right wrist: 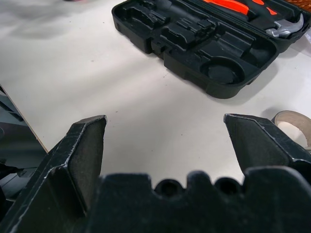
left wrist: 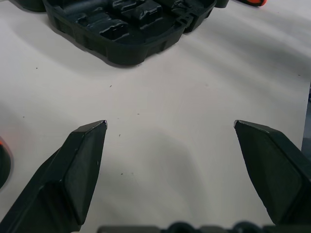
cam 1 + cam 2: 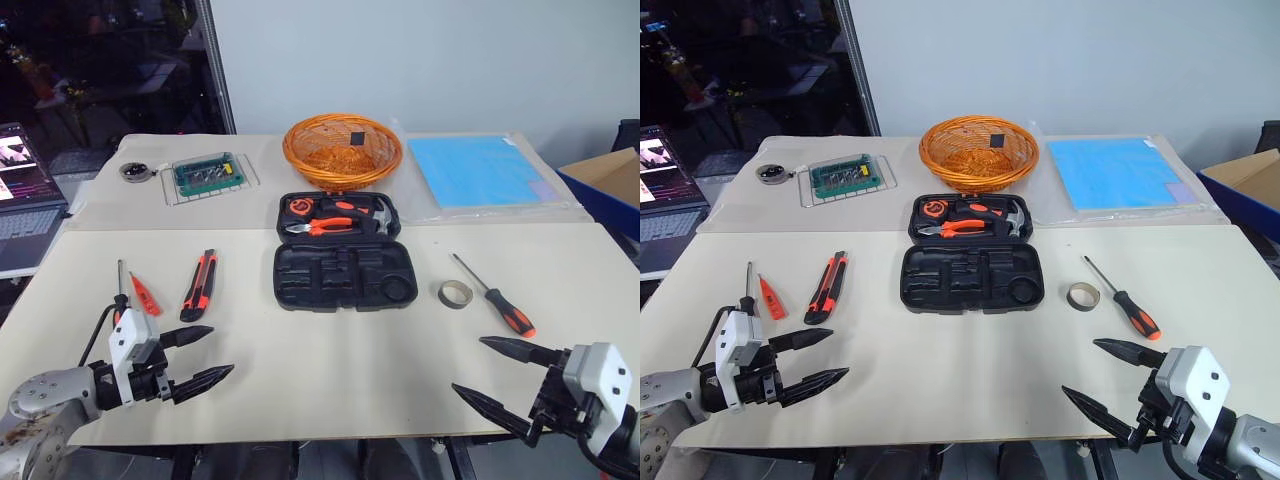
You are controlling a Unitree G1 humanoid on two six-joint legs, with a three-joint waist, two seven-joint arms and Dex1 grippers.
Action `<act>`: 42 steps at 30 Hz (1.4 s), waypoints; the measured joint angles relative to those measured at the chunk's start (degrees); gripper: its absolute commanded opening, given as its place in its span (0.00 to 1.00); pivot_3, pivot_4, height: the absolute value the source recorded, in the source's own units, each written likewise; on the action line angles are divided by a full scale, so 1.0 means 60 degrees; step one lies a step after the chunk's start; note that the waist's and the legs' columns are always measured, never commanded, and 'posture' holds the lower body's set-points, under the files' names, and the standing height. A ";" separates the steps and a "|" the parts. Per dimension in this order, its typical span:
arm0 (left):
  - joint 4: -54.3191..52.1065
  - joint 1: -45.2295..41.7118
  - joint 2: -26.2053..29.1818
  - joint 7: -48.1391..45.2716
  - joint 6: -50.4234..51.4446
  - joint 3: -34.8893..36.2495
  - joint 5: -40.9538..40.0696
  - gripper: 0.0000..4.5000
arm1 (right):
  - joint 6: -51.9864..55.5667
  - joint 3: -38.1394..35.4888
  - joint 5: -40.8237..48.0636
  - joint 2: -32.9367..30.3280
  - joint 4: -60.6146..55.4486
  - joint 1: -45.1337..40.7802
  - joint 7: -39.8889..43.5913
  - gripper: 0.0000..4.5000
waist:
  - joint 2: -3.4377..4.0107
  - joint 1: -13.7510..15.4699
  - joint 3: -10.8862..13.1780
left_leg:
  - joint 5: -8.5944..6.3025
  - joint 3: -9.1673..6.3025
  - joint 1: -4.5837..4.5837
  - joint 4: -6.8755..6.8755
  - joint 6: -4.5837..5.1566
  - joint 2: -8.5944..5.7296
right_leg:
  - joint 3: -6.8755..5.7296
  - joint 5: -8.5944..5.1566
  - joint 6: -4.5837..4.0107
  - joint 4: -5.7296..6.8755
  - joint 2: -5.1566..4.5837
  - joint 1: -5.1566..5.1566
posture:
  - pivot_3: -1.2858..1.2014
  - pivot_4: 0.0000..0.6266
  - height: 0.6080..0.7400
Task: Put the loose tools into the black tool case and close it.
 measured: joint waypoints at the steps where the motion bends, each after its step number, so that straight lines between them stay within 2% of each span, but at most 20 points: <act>1: 0.0000 0.0000 0.0000 0.0000 0.0000 0.0000 0.0000 1.00 | 0.0000 0.0000 0.0000 0.0000 0.0000 0.0000 0.0000 0.99 | 0.0000 0.0000 0.0000 | 0.0000 0.0000 0.0000 0.0000 0.0000 0.0000 | 0.0000 0.0000 0.0000 0.0000 0.0000 0.0000 | 0.52 0.24 1.00; 2: -0.0007 -0.0022 -0.0067 0.0084 0.0025 -0.0001 0.0001 1.00 | 0.0000 0.0020 0.0005 0.0006 0.0001 -0.0114 -0.0024 0.99 | 0.0000 0.0001 0.0000 | 0.0000 0.0000 0.0000 0.0000 0.0000 0.0000 | 0.0000 0.0000 0.0000 0.0000 0.0000 0.0000 | 0.52 0.24 1.00; 5: -0.0355 -0.0927 -0.1621 0.2565 0.0780 0.0085 -0.0115 1.00 | 0.0075 0.0841 0.0180 0.0268 0.0111 -0.1622 -0.0608 0.99 | -0.0015 -0.0027 0.0008 | 0.0000 0.0008 0.0009 0.0009 -0.0001 0.0010 | 0.0000 0.0025 0.0038 -0.0009 -0.0004 0.0011 | 0.52 0.24 1.00; 6: -0.0378 -0.1187 -0.1849 0.3101 0.0999 0.0099 -0.0186 1.00 | 0.0089 0.1049 0.0291 0.0290 0.0107 -0.1925 -0.0719 0.99 | -0.0019 -0.0020 0.0008 | 0.0001 0.0008 0.0010 0.0014 -0.0002 0.0010 | -0.0002 0.0041 0.0056 -0.0007 0.0002 0.0011 | 0.52 0.24 1.00; 11: -0.0226 -0.3142 -0.2003 0.7210 0.4074 0.1081 -0.0034 1.00 | 0.0459 0.1869 0.1165 0.0168 -0.0086 -0.3660 -0.1089 0.99 | -0.0036 0.0004 0.0012 | 0.0008 0.0008 0.0026 0.0023 0.0004 0.0004 | -0.0026 0.0067 0.0100 0.0025 0.0037 0.0012 | 0.52 0.24 1.00; 13: 0.0003 -0.3864 -0.1642 0.8426 0.5570 0.1624 0.0093 1.00 | 0.0650 0.2334 0.1547 -0.0292 -0.0210 -0.4654 -0.0952 0.99 | -0.0051 -0.0058 0.0020 | 0.0030 0.0014 0.0032 0.0025 0.0041 -0.0006 | -0.0026 0.0068 0.0101 0.0026 0.0042 0.0006 | 0.52 0.24 1.00; 16: 0.0189 -0.4128 -0.1160 0.9033 0.6612 0.1948 0.0339 1.00 | 0.0934 0.2824 0.1935 -0.0571 -0.0269 -0.5406 -0.0779 0.99 | -0.0069 -0.0096 0.0019 | 0.0031 0.0016 0.0042 0.0023 0.0061 -0.0011 | -0.0024 0.0067 0.0091 0.0020 0.0042 0.0009 | 0.52 0.24 1.00; 19: 0.0546 -0.4539 -0.1116 0.9557 0.7669 0.2064 0.0569 1.00 | 0.1028 0.3300 0.1964 -0.0854 -0.0081 -0.5979 -0.0477 0.99 | -0.0079 -0.0047 0.0024 | 0.0029 0.0014 0.0032 0.0023 0.0060 -0.0014 | -0.0029 0.0073 0.0082 0.0017 0.0042 -0.0003 | 0.52 0.24 1.00; 22: 0.0561 -0.4799 -0.1251 0.9951 0.8427 0.2183 0.0820 1.00 | 0.1039 0.3412 0.1948 -0.0920 0.0179 -0.6155 -0.0307 0.99 | -0.0092 0.0021 0.0029 | 0.0027 0.0013 0.0028 0.0023 0.0055 -0.0013 | -0.0029 0.0108 0.0023 0.0016 0.0039 -0.0004 | 0.52 0.24 1.00; 23: 0.0561 -0.4837 -0.1278 1.0030 0.8611 0.2285 0.0847 1.00 | 0.1044 0.3412 0.1949 -0.0956 0.0209 -0.6152 -0.0289 0.99 | -0.0092 0.0018 0.0029 | -0.0012 0.0013 0.0030 0.0023 -0.0010 -0.0013 | -0.0027 0.0109 0.0023 0.0016 0.0038 -0.0003 | 0.52 0.24 1.00; 30: 0.0671 -0.4958 -0.1454 1.0049 0.9464 0.2448 0.1144 1.00 | 0.1092 0.3411 0.1953 -0.1001 0.0219 -0.6147 -0.0304 0.99 | -0.0093 -0.0002 0.0029 | -0.0011 0.0017 0.0036 0.0023 -0.0014 -0.0009 | -0.0028 0.0092 0.0051 0.0019 0.0041 -0.0003 | 0.52 0.24 1.00; 31: 0.0713 -0.4961 -0.1483 1.0002 0.9497 0.2422 0.1193 0.88 | 0.1095 0.3411 0.1953 -0.1001 0.0218 -0.6147 -0.0322 1.00 | -0.0093 -0.0003 0.0029 | -0.0012 0.0018 0.0037 0.0023 -0.0016 -0.0009 | -0.0027 0.0092 0.0050 0.0019 0.0040 -0.0003 | 0.52 0.24 1.00; 32: 0.0740 -0.4961 -0.1511 0.9971 0.9506 0.2402 0.1221 0.84 | 0.1097 0.3411 0.1953 -0.1001 0.0218 -0.6147 -0.0334 1.00 | -0.0093 -0.0002 0.0029 | -0.0013 0.0019 0.0036 0.0023 -0.0017 -0.0009 | -0.0027 0.0092 0.0050 0.0019 0.0039 -0.0003 | 0.52 0.24 1.00; 40: 0.0925 -0.4858 -0.1918 0.9894 0.9276 0.2357 0.1731 0.19 | 0.1143 0.3409 0.1957 -0.1002 0.0199 -0.6132 -0.0457 1.00 | -0.0095 -0.0001 0.0027 | -0.0014 0.0020 0.0037 0.0023 -0.0019 -0.0009 | -0.0026 0.0110 0.0020 0.0017 0.0036 -0.0003 | 0.52 0.24 1.00; 42: 0.0863 -0.4842 -0.2044 0.9916 0.9213 0.2399 0.1844 0.20 | 0.1143 0.3409 0.1957 -0.1003 0.0199 -0.6133 -0.0460 1.00 | -0.0095 -0.0003 0.0027 | -0.0014 0.0022 0.0039 0.0023 -0.0019 -0.0008 | -0.0025 0.0109 0.0021 0.0018 0.0036 -0.0003 | 0.52 0.24 1.00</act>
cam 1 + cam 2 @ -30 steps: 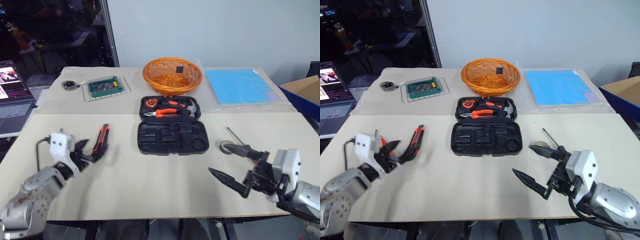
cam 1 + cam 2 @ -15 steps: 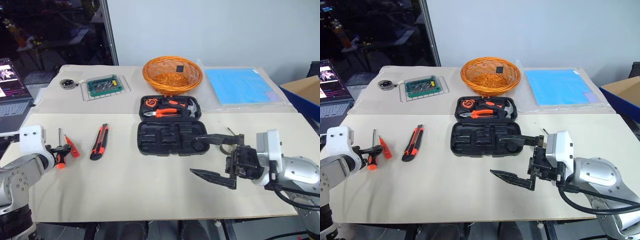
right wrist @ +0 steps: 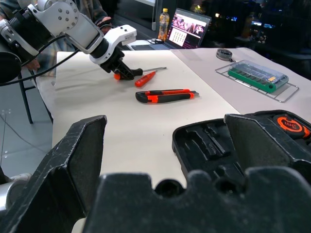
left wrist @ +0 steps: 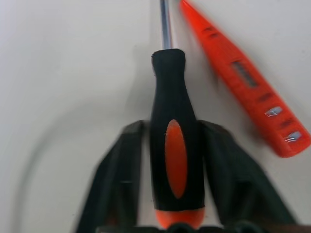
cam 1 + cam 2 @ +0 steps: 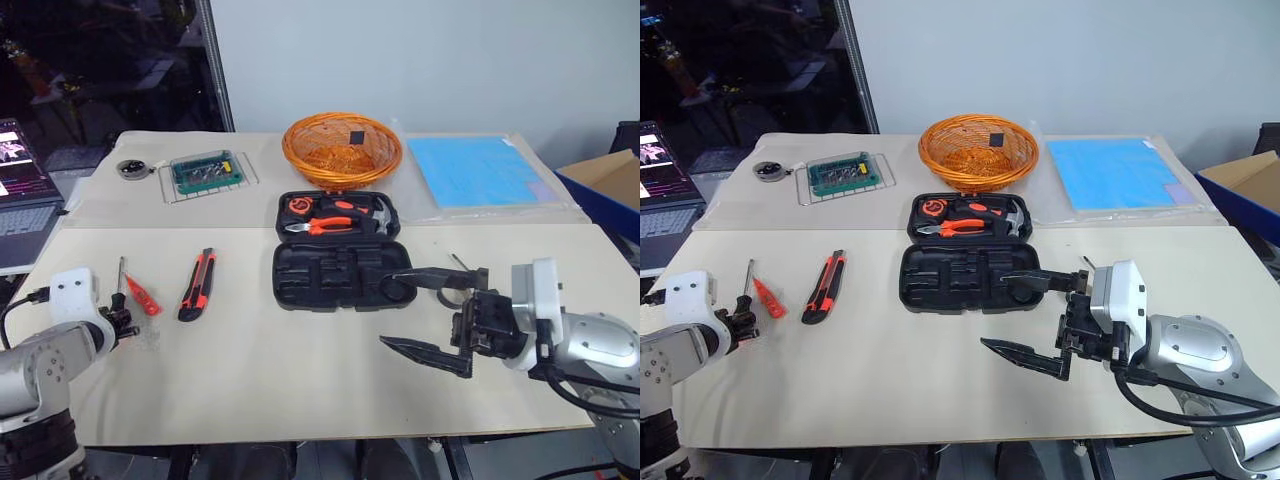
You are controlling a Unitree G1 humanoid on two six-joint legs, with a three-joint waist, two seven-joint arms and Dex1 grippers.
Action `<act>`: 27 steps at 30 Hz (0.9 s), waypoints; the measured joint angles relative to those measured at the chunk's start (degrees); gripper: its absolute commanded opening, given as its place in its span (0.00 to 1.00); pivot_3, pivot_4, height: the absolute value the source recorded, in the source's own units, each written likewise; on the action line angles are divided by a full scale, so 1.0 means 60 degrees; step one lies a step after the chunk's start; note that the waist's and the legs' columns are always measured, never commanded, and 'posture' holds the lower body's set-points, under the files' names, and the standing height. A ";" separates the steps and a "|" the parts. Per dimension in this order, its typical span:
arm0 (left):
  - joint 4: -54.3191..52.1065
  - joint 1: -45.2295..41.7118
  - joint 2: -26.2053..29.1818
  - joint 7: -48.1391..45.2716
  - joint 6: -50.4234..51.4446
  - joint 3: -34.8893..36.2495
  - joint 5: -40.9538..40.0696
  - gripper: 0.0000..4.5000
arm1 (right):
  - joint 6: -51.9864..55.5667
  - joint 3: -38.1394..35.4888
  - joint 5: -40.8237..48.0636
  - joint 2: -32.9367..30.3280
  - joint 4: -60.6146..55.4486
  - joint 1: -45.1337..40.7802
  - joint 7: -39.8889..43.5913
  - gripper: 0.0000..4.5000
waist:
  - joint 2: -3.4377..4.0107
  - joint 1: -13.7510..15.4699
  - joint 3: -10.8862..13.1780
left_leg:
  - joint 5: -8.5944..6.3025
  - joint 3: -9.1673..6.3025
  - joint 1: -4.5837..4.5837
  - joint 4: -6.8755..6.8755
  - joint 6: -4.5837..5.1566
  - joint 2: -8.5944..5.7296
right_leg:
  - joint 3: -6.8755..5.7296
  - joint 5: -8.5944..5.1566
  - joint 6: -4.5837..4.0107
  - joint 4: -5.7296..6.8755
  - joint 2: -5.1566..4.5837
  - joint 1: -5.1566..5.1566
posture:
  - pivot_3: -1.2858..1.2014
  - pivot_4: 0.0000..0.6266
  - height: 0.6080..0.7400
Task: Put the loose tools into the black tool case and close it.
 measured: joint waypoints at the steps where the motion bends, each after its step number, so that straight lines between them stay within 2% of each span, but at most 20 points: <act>1: -0.0064 0.0032 -0.0121 0.0003 -0.0080 0.0103 0.0060 0.20 | 0.0001 0.0000 0.0000 0.0000 0.0000 0.0000 -0.0005 1.00 | 0.0000 -0.0003 0.0000 | 0.0000 0.0000 0.0000 0.0000 0.0000 0.0001 | 0.0000 0.0000 0.0000 0.0000 0.0001 0.0000 | 0.52 0.24 1.00; 4: -0.0206 0.0056 -0.0456 -0.0035 -0.0840 0.0707 0.0116 0.20 | 0.0004 0.0000 0.0001 0.0004 0.0004 0.0001 -0.0060 1.00 | -0.0016 -0.0001 0.0006 | 0.0000 0.0000 -0.0009 0.0000 -0.0001 0.0003 | -0.0002 0.0005 -0.0008 0.0000 0.0000 -0.0011 | 0.52 0.24 1.00; 6: -0.0449 -0.0083 -0.0461 -0.0530 -0.1988 0.1117 -0.0006 0.20 | 0.0003 -0.0083 0.0004 0.0053 0.0001 0.0197 -0.0166 1.00 | -0.0045 0.0016 0.0010 | 0.0000 -0.0001 -0.0015 0.0000 -0.0003 0.0004 | -0.0004 0.0017 -0.0028 -0.0002 0.0001 -0.0015 | 0.52 0.24 1.00; 7: -0.0522 -0.0208 -0.0369 -0.0808 -0.2332 0.1224 -0.0156 0.20 | 0.0003 -0.0112 0.0003 0.0093 0.0012 0.0338 -0.0226 1.00 | -0.0055 0.0053 0.0012 | 0.0000 -0.0004 -0.0023 0.0001 -0.0005 0.0004 | -0.0009 0.0019 -0.0034 -0.0002 -0.0002 -0.0014 | 0.52 0.24 1.00; 9: -0.0672 -0.0443 0.0399 -0.2021 -0.2820 0.1122 -0.0702 0.20 | 0.0000 -0.0271 -0.0010 0.0194 0.0011 0.0722 -0.0399 1.00 | -0.0057 0.0109 0.0013 | 0.0001 -0.0003 -0.0037 0.0006 -0.0007 -0.0003 | -0.0012 0.0021 -0.0035 -0.0009 -0.0008 -0.0019 | 0.52 0.24 1.00; 12: -0.0945 -0.1168 0.1712 -0.4458 -0.3413 -0.0526 -0.1413 0.20 | -0.0013 -0.0729 -0.0204 0.0285 0.0015 0.1235 -0.0751 1.00 | -0.0055 0.0214 0.0014 | 0.0001 0.0004 -0.0040 0.0016 -0.0006 -0.0014 | -0.0017 0.0021 -0.0029 -0.0023 -0.0012 -0.0001 | 0.52 0.24 1.00; 13: -0.1022 -0.1279 0.1853 -0.4818 -0.3516 -0.0860 -0.1490 0.20 | -0.0013 -0.0772 -0.0233 0.0295 0.0011 0.1248 -0.0806 1.00 | -0.0053 0.0217 0.0015 | 0.0001 0.0010 -0.0036 0.0016 -0.0006 -0.0013 | -0.0013 0.0023 -0.0026 -0.0030 -0.0013 0.0000 | 0.52 0.24 1.00; 14: -0.0975 -0.1838 0.1980 -0.6286 -0.4327 -0.2239 -0.1572 0.20 | -0.0019 -0.1043 -0.0380 0.0383 -0.0076 0.1487 -0.1081 1.00 | -0.0030 0.0202 0.0014 | 0.0001 0.0029 -0.0035 0.0014 -0.0004 -0.0009 | -0.0003 0.0025 -0.0023 -0.0036 -0.0014 0.0006 | 0.52 0.24 1.00; 16: 0.0264 -0.3325 0.2176 -0.9086 -0.5981 -0.4917 -0.0853 0.20 | 0.0016 -0.1705 -0.0463 0.0536 -0.0263 0.2230 -0.1583 1.00 | -0.0026 0.0230 0.0017 | 0.0022 0.0048 -0.0042 0.0013 0.0028 0.0007 | -0.0007 0.0030 -0.0043 -0.0033 0.0008 -0.0011 | 0.52 0.24 1.00; 17: 0.0620 -0.3678 0.2272 -0.9639 -0.6289 -0.5472 -0.0667 0.20 | 0.0071 -0.1794 -0.0465 0.0534 -0.0275 0.2310 -0.1677 1.00 | -0.0026 0.0227 0.0017 | 0.0045 0.0048 -0.0045 0.0013 0.0066 0.0002 | -0.0010 0.0026 -0.0046 -0.0029 0.0013 -0.0005 | 0.52 0.24 1.00; 18: 0.1622 -0.4532 0.2192 -1.0666 -0.7041 -0.6465 -0.0171 0.20 | 0.0106 -0.2203 -0.0455 0.0562 -0.0427 0.2721 -0.1827 1.00 | -0.0019 0.0165 0.0021 | 0.0049 0.0054 -0.0044 0.0012 0.0075 0.0015 | -0.0001 0.0024 -0.0052 -0.0026 0.0015 -0.0019 | 0.52 0.24 1.00; 20: 0.3012 -0.5548 0.1881 -1.1479 -0.8069 -0.7417 0.0699 0.20 | 0.0161 -0.2640 -0.0434 0.0588 -0.0597 0.3221 -0.1889 1.00 | -0.0018 0.0072 0.0023 | 0.0049 0.0052 -0.0045 0.0012 0.0082 0.0017 | 0.0001 0.0023 -0.0051 -0.0024 0.0014 -0.0018 | 0.52 0.24 1.00; 22: 0.5207 -0.7022 0.0988 -1.2177 -0.9545 -0.8593 0.1908 0.20 | 0.0277 -0.3349 -0.0363 0.0596 -0.0857 0.4013 -0.1899 1.00 | -0.0020 0.0090 0.0024 | 0.0051 0.0043 -0.0055 0.0014 0.0089 0.0004 | -0.0002 0.0019 -0.0035 -0.0036 0.0011 -0.0005 | 0.52 0.24 1.00; 27: 0.8814 -0.8762 -0.0698 -1.2521 -1.1462 -0.9740 0.3532 0.20 | 0.0339 -0.4254 -0.0467 0.0623 -0.1463 0.5236 -0.1752 1.00 | -0.0035 -0.0056 0.0032 | 0.0032 0.0046 -0.0080 0.0026 0.0133 -0.0002 | 0.0004 0.0014 0.0029 -0.0083 0.0005 -0.0007 | 0.52 0.24 1.00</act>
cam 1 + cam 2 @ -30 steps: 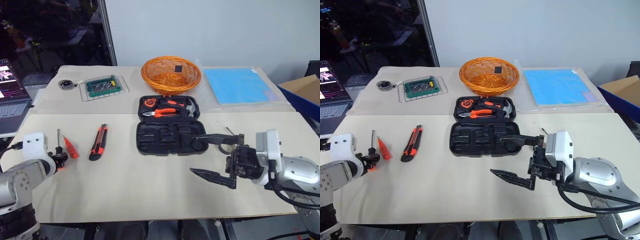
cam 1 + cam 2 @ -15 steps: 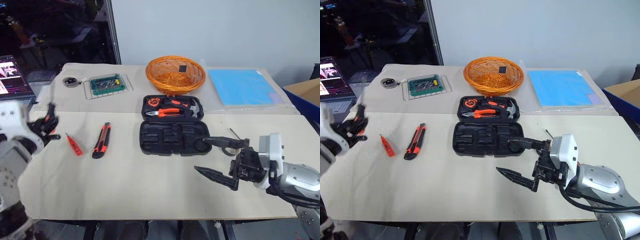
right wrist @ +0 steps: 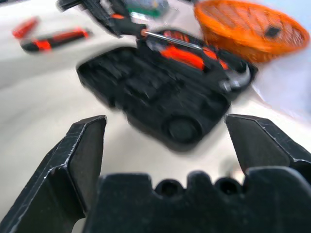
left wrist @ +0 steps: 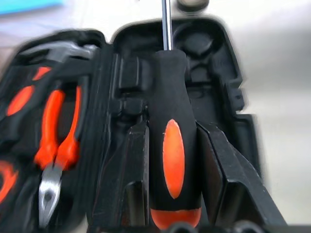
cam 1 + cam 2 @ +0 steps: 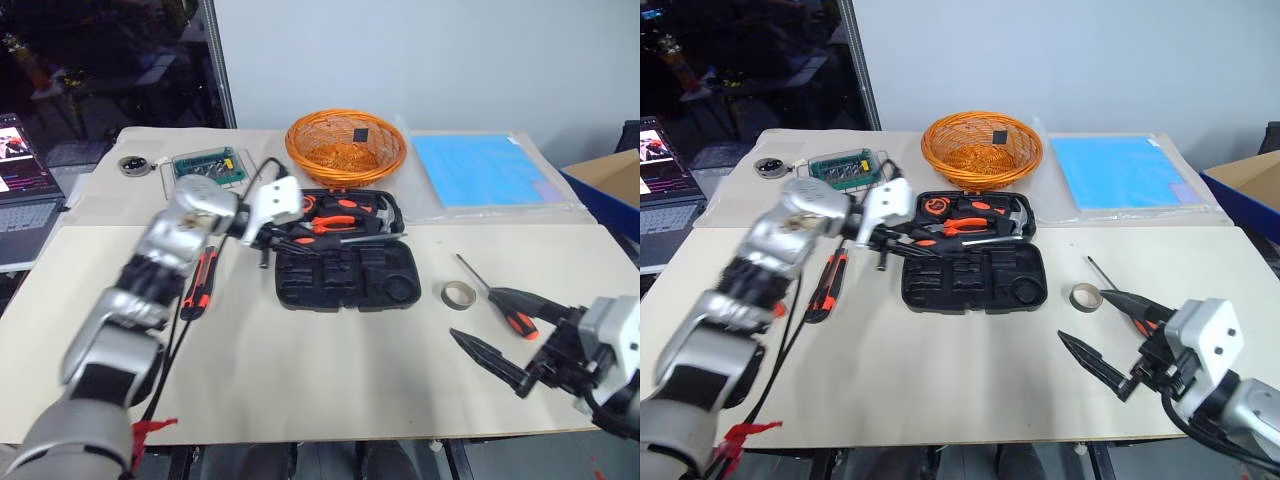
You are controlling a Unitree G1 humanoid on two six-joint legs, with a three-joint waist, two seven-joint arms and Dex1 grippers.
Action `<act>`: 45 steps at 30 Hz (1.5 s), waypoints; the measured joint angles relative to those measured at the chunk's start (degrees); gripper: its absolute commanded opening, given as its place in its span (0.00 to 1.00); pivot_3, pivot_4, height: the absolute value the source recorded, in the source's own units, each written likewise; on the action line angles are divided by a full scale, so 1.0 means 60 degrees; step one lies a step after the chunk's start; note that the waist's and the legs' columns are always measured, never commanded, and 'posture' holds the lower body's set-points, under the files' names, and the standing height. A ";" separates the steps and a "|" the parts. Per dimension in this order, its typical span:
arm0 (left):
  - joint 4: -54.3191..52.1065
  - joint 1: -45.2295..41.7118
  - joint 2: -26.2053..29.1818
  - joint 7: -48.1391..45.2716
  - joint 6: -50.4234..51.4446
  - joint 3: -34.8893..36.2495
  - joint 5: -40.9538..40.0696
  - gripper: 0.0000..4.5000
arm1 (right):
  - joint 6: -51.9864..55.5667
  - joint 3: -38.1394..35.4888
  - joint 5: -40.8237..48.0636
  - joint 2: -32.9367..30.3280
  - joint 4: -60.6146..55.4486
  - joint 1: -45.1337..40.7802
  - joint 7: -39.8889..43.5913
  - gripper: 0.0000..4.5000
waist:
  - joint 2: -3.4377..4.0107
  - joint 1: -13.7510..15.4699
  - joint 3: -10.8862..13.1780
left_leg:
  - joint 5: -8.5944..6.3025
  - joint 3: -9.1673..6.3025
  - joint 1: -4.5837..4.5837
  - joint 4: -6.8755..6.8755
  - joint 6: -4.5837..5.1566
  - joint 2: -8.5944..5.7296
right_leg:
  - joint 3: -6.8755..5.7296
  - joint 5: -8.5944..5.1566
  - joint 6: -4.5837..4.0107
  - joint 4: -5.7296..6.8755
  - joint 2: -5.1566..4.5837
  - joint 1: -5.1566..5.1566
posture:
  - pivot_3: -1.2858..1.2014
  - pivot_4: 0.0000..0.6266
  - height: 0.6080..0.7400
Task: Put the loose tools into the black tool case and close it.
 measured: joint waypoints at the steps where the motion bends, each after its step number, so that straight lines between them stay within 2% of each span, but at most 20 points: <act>1: 0.0573 -0.0196 -0.0164 -0.0042 -0.0390 -0.0139 0.0265 0.20 | 0.0000 -0.0033 -0.0002 -0.0001 -0.0101 0.0103 0.0037 1.00 | -0.0001 -0.0056 0.0001 | -0.0002 0.0003 0.0001 0.0000 0.0003 0.0000 | 0.0001 0.0000 0.0002 0.0000 0.0000 -0.0001 | 0.52 0.24 1.00; 5: 0.2501 -0.0732 -0.0618 0.0030 -0.1536 -0.0322 0.1158 0.20 | 0.0001 -0.0023 0.0008 -0.0133 -0.0280 -0.0031 0.0050 1.00 | -0.0008 -0.0151 0.0005 | -0.0002 -0.0001 0.0003 0.0005 0.0005 0.0001 | 0.0000 -0.0018 0.0034 0.0015 0.0000 -0.0004 | 0.52 0.24 1.00; 8: 0.3886 -0.1204 -0.0888 0.0449 -0.2248 -0.0346 0.1812 0.20 | 0.0013 0.0193 0.0018 -0.0488 -0.0257 -0.0645 0.0054 1.00 | -0.0011 -0.0138 0.0008 | -0.0002 -0.0004 0.0004 0.0044 0.0006 0.0000 | -0.0004 -0.0017 0.0054 0.0025 0.0001 0.0012 | 0.52 0.24 1.00; 11: 0.4685 -0.1452 -0.0981 0.0736 -0.2629 -0.0350 0.2269 0.20 | 0.0075 0.0496 0.0020 -0.0669 -0.0235 -0.1017 0.0034 1.00 | -0.0014 -0.0102 0.0010 | -0.0002 -0.0006 -0.0001 0.0056 0.0006 -0.0001 | -0.0004 -0.0017 0.0065 0.0023 0.0000 0.0017 | 0.52 0.24 1.00; 27: 0.5964 -0.1875 -0.1515 0.1536 -0.2901 -0.0011 0.3378 0.20 | 0.0307 0.0903 0.0010 -0.0746 -0.0232 -0.1470 -0.0260 1.00 | -0.0024 0.0055 0.0015 | -0.0020 -0.0008 -0.0015 0.0145 0.0031 -0.0008 | -0.0006 -0.0017 0.0092 0.0080 -0.0003 0.0028 | 0.52 0.24 1.00; 29: 0.5968 -0.1875 -0.1578 0.1615 -0.2946 -0.0010 0.3476 0.42 | 0.0328 0.0942 0.0009 -0.0746 -0.0258 -0.1506 -0.0308 1.00 | -0.0024 0.0057 0.0015 | -0.0020 -0.0009 -0.0017 0.0145 0.0031 -0.0009 | -0.0005 -0.0017 0.0092 0.0082 -0.0002 0.0026 | 0.52 0.24 1.00; 31: 0.6042 -0.1874 -0.1590 0.1692 -0.3018 -0.0069 0.3730 0.52 | 0.0342 0.0993 0.0010 -0.0746 -0.0273 -0.1527 -0.0365 1.00 | -0.0024 0.0047 0.0015 | -0.0021 -0.0006 -0.0022 0.0145 0.0033 -0.0012 | -0.0002 -0.0017 0.0091 0.0083 -0.0003 0.0019 | 0.52 0.24 1.00; 32: 0.6064 -0.1878 -0.1572 0.1704 -0.3134 -0.0023 0.3729 0.63 | 0.0367 0.1034 0.0008 -0.0746 -0.0274 -0.1525 -0.0392 1.00 | -0.0024 0.0049 0.0015 | -0.0021 -0.0006 -0.0022 0.0145 0.0033 -0.0013 | -0.0001 -0.0016 0.0090 0.0084 -0.0003 0.0018 | 0.52 0.24 1.00; 34: 0.6065 -0.1896 -0.1527 0.1809 -0.3251 0.0074 0.3730 0.76 | 0.0390 0.1152 0.0010 -0.0746 -0.0292 -0.1568 -0.0456 1.00 | -0.0023 0.0059 0.0015 | -0.0021 -0.0006 -0.0012 0.0145 0.0033 -0.0013 | -0.0001 -0.0015 0.0089 0.0091 -0.0005 0.0026 | 0.52 0.24 1.00; 38: 0.5926 -0.1896 -0.1226 0.1134 -0.3050 0.1005 0.3033 0.76 | 0.0406 0.1199 0.0010 -0.0737 -0.0343 -0.1593 -0.0504 1.00 | -0.0024 0.0030 0.0015 | -0.0020 -0.0007 -0.0017 0.0146 0.0033 -0.0010 | -0.0003 -0.0016 0.0089 0.0090 -0.0003 0.0018 | 0.52 0.24 1.00; 42: 0.4692 -0.1623 -0.0908 0.0098 -0.1687 0.2433 0.1583 0.55 | 0.0404 0.1308 -0.0015 -0.0629 -0.0342 -0.1760 -0.0576 1.00 | -0.0019 -0.0005 0.0012 | -0.0024 -0.0007 -0.0011 0.0146 0.0038 -0.0012 | -0.0002 -0.0014 0.0087 0.0096 -0.0004 0.0019 | 0.52 0.24 1.00; 45: 0.3154 -0.0458 -0.1010 0.0688 -0.0280 0.3360 0.0685 0.29 | 0.0403 0.1617 -0.0149 -0.0432 -0.0324 -0.1818 -0.0729 1.00 | -0.0016 -0.0023 0.0010 | -0.0027 -0.0007 0.0001 0.0146 0.0042 -0.0010 | 0.0007 -0.0012 0.0083 0.0111 -0.0007 0.0022 | 0.52 0.24 1.00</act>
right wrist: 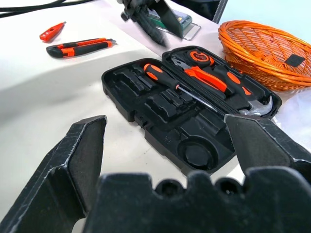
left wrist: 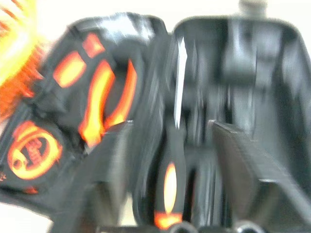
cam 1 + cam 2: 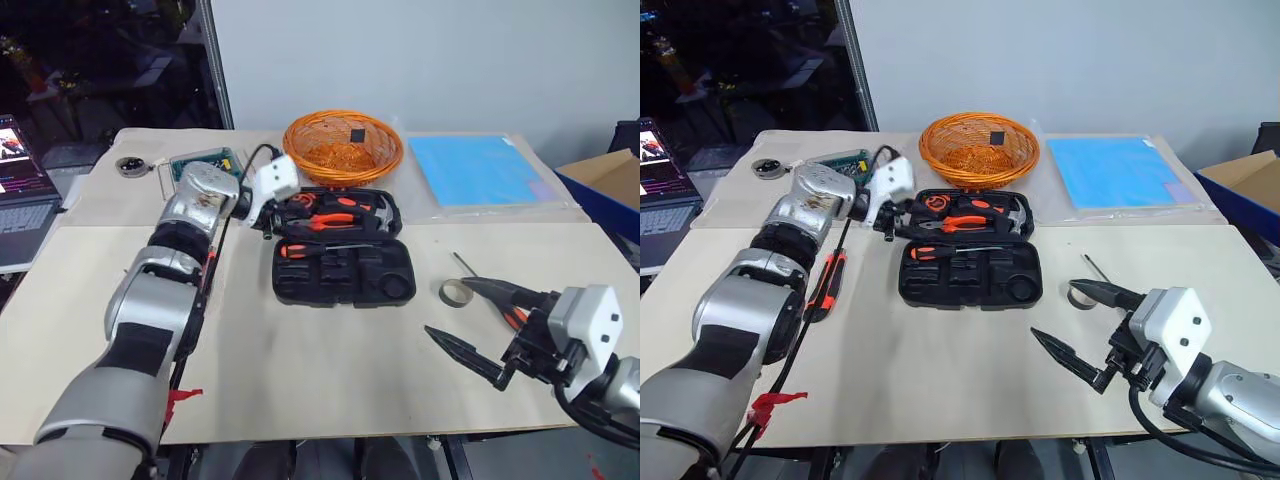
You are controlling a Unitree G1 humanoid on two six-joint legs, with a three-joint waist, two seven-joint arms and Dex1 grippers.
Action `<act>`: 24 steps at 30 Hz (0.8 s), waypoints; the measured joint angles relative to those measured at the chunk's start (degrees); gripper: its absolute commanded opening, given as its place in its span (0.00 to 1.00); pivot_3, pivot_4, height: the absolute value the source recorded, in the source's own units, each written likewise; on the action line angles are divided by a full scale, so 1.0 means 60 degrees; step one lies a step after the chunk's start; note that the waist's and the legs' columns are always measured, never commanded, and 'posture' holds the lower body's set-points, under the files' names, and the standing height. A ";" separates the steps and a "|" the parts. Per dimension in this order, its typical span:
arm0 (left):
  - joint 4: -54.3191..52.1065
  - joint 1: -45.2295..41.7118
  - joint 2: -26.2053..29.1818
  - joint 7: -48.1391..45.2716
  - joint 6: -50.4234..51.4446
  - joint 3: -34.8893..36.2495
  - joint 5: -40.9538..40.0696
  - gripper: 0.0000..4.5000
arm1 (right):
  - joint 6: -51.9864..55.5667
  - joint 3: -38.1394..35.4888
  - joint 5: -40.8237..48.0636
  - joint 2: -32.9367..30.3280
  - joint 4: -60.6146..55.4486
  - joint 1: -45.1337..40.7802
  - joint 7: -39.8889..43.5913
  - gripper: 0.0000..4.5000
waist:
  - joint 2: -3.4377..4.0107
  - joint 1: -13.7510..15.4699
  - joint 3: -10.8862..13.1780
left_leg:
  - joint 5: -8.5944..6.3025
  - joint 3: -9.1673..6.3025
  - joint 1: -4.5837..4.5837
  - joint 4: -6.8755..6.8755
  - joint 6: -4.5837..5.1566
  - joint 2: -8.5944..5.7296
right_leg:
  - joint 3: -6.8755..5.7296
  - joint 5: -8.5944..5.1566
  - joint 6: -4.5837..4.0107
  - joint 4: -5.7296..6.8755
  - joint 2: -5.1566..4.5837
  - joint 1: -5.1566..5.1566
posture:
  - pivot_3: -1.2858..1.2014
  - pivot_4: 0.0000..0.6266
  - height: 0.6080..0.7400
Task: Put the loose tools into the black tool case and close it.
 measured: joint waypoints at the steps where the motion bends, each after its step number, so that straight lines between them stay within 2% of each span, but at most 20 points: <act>1: -0.0534 0.0541 -0.0193 0.0571 0.0411 0.0244 -0.0165 0.21 | -0.0001 0.0069 -0.0127 0.0041 0.0010 -0.0016 -0.0035 1.00 | 0.0000 0.0003 0.0000 | 0.0000 0.0001 0.0003 0.0000 0.0000 0.0000 | 0.0005 0.0004 -0.0006 0.0007 -0.0001 0.0000 | 0.52 0.24 1.00; 3: -0.1596 0.1626 -0.0756 0.1773 0.1111 0.0618 -0.0399 0.03 | -0.0004 0.0264 -0.0271 0.0094 0.0045 -0.0105 -0.0130 1.00 | -0.0002 0.0020 0.0002 | 0.0001 0.0000 0.0002 0.0002 0.0000 0.0000 | 0.0007 0.0014 -0.0021 0.0003 0.0000 -0.0002 | 0.52 0.24 1.00; 4: -0.1891 0.1925 -0.0991 0.2188 0.1242 0.0728 -0.0477 0.01 | -0.0005 0.0330 -0.0323 0.0128 0.0052 -0.0120 -0.0163 1.00 | -0.0003 0.0040 0.0001 | 0.0001 0.0001 0.0006 0.0002 0.0000 0.0000 | 0.0010 0.0017 -0.0026 0.0007 -0.0001 -0.0001 | 0.52 0.24 1.00; 7: -0.3126 0.3070 -0.2089 0.3905 0.1554 0.0961 -0.0728 0.01 | -0.0005 0.0545 -0.0529 0.0223 0.0061 -0.0355 -0.0270 1.00 | -0.0005 0.0117 0.0003 | 0.0001 0.0001 0.0002 0.0003 -0.0002 -0.0001 | 0.0011 0.0044 -0.0069 0.0002 -0.0001 -0.0004 | 0.52 0.24 1.00; 10: -0.3658 0.3349 -0.2631 0.5120 0.1698 0.0935 -0.0710 0.01 | 0.0005 0.0766 -0.0606 0.0297 0.0059 -0.0426 -0.0480 1.00 | -0.0005 0.0112 0.0003 | 0.0001 0.0002 0.0006 0.0003 -0.0003 -0.0002 | 0.0011 0.0044 -0.0070 0.0003 0.0000 -0.0003 | 0.52 0.24 1.00; 16: -0.3819 0.3607 -0.2793 0.6510 0.1845 0.0429 -0.0203 0.01 | 0.0046 0.0786 -0.0693 0.0296 0.0047 -0.0476 -0.0620 1.00 | -0.0002 0.0063 0.0001 | 0.0000 0.0013 0.0026 0.0003 -0.0003 -0.0001 | 0.0017 0.0025 -0.0038 0.0001 0.0004 0.0008 | 0.52 0.24 1.00; 24: -0.4192 0.3527 -0.2489 0.6636 0.2599 -0.0511 0.0223 0.01 | 0.0129 0.0816 -0.0791 0.0266 0.0046 -0.0478 -0.0610 1.00 | 0.0040 0.0053 -0.0042 | -0.0004 0.0015 0.0091 0.0001 -0.0006 0.0003 | 0.0017 0.0000 0.0000 -0.0011 0.0004 0.0087 | 0.52 0.24 1.00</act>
